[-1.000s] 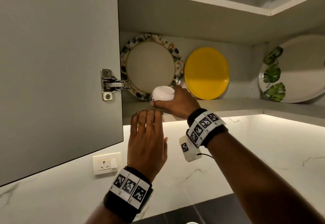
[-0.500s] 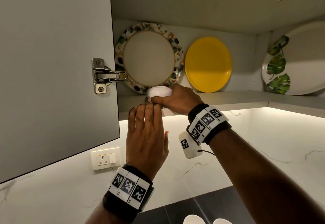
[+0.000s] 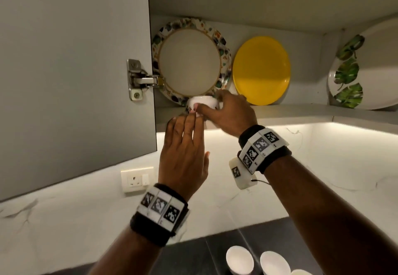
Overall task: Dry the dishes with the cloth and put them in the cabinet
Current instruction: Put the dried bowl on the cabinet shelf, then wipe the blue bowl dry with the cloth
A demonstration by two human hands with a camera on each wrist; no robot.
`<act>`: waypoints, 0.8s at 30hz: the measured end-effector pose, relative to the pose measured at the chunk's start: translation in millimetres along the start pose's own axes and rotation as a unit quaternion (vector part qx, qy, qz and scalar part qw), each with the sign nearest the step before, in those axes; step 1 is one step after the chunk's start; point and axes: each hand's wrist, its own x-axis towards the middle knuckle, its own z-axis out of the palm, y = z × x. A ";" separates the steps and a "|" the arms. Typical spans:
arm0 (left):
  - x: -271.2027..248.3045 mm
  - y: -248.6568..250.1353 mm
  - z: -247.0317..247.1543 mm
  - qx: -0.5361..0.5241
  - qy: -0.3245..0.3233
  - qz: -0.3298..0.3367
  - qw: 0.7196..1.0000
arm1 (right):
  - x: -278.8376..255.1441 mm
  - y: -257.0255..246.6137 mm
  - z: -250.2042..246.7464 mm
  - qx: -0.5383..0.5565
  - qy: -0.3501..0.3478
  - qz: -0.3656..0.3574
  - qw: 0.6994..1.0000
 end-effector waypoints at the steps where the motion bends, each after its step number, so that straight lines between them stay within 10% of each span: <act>1: -3.9 -0.1 -3.4 -0.010 -0.001 0.007 1.000 | -8.4 2.0 -0.5 0.034 0.032 -0.035 0.998; 5: -50.6 3.1 -5.2 -0.115 0.008 0.026 0.993 | -81.3 19.9 3.3 0.088 0.138 -0.173 0.971; 9: -133.1 10.2 13.5 -0.204 -0.074 0.042 0.975 | -190.2 52.4 20.9 0.059 0.094 -0.201 0.973; 14: -240.5 31.2 52.2 -0.267 -0.220 0.046 0.937 | -337.0 120.5 77.0 0.043 -0.161 -0.014 0.986; 19: -312.7 61.6 88.1 -0.321 -0.357 0.064 0.875 | -468.9 143.5 116.1 -0.030 -0.469 0.139 0.872; 24: -333.8 89.1 129.7 -0.327 -0.475 0.057 0.815 | -517.4 151.4 118.6 -0.065 -0.447 0.193 0.871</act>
